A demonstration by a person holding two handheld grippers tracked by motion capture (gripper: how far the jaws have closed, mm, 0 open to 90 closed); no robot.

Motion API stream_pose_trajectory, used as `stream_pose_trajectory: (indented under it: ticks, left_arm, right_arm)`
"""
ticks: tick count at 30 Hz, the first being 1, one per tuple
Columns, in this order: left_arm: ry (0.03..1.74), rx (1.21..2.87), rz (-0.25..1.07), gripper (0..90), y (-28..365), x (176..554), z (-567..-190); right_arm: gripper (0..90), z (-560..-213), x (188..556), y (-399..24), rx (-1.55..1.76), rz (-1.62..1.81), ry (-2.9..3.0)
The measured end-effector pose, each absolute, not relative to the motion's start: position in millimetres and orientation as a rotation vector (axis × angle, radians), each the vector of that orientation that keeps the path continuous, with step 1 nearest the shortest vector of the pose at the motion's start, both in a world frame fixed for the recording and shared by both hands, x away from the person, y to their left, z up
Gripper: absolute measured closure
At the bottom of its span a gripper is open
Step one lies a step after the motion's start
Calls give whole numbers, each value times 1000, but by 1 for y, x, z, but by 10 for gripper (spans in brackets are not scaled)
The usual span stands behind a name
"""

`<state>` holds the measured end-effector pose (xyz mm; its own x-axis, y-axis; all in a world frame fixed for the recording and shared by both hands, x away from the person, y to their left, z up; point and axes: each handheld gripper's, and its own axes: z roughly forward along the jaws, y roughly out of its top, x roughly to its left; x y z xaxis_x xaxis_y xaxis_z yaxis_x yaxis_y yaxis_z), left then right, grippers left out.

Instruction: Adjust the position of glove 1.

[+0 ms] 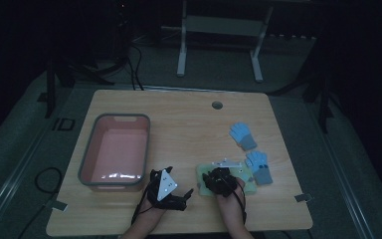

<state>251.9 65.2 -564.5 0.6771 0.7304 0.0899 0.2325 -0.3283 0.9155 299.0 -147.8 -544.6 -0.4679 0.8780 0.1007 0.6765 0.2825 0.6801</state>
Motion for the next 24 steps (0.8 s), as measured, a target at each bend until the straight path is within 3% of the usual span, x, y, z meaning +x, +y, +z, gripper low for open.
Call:
stream_pose_trajectory:
  ticks: [6, 15, 24]
  left_arm:
    - [758, 1879, 617, 9, 65, 252, -565]
    - [763, 1878, 614, 9, 65, 252, -565]
    - [765, 1877, 612, 9, 65, 252, -565]
  right_arm:
    - [590, -520, 301, -162, 1233, 1004, 2249]
    - [629, -497, 322, -223, 1227, 1050, 2220]
    - [662, -506, 327, -265, 1192, 1025, 2325]
